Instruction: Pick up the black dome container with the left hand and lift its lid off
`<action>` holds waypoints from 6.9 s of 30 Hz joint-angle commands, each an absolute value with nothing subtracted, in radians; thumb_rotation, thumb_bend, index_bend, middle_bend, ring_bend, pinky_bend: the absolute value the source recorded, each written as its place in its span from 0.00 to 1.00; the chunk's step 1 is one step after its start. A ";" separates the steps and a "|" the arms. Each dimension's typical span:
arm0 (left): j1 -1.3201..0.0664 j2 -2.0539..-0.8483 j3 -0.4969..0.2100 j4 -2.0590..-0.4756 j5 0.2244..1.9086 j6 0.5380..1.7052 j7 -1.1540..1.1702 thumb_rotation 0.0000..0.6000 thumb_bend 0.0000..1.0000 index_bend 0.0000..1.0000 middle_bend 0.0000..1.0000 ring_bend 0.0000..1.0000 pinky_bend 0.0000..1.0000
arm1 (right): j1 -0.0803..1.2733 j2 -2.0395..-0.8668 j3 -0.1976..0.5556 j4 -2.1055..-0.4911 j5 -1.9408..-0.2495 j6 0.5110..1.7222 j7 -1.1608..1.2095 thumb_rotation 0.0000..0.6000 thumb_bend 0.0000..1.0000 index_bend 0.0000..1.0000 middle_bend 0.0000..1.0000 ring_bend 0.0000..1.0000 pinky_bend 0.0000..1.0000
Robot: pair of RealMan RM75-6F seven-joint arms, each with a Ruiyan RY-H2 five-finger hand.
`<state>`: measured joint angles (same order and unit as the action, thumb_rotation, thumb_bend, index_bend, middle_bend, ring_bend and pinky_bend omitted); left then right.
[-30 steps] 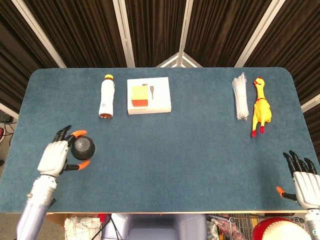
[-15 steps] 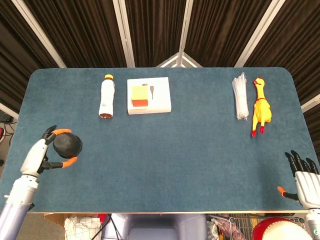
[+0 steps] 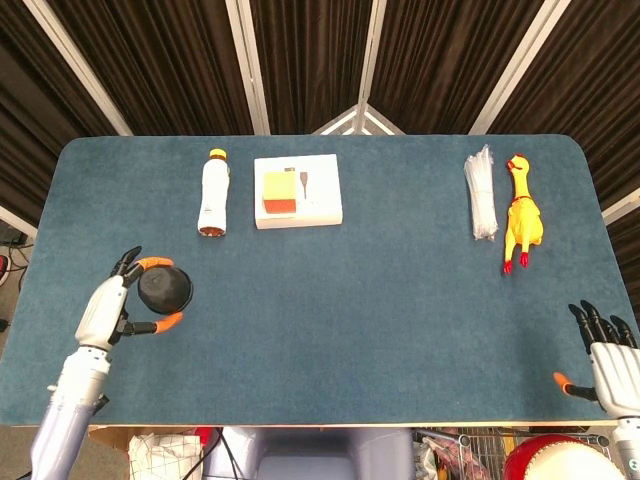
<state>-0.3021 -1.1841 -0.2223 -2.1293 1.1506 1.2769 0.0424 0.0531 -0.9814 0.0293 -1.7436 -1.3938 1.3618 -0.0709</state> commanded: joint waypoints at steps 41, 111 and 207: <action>-0.298 -1.300 -0.156 -1.842 1.160 1.239 -0.113 1.00 0.52 0.36 0.47 0.00 0.00 | 0.043 -0.969 0.031 -1.735 -1.385 1.373 -0.034 1.00 0.21 0.00 0.00 0.16 0.08; -0.333 -1.499 -0.216 -1.636 1.117 1.277 -0.062 1.00 0.52 0.36 0.47 0.00 0.00 | 0.000 -0.939 0.009 -1.760 -1.437 1.435 -0.001 1.00 0.21 0.00 0.00 0.16 0.08; -0.412 -1.507 -0.199 -1.592 0.926 1.000 0.053 1.00 0.55 0.25 0.46 0.00 0.00 | 0.042 -0.932 0.027 -1.768 -1.379 1.350 0.017 1.00 0.21 0.00 0.00 0.17 0.08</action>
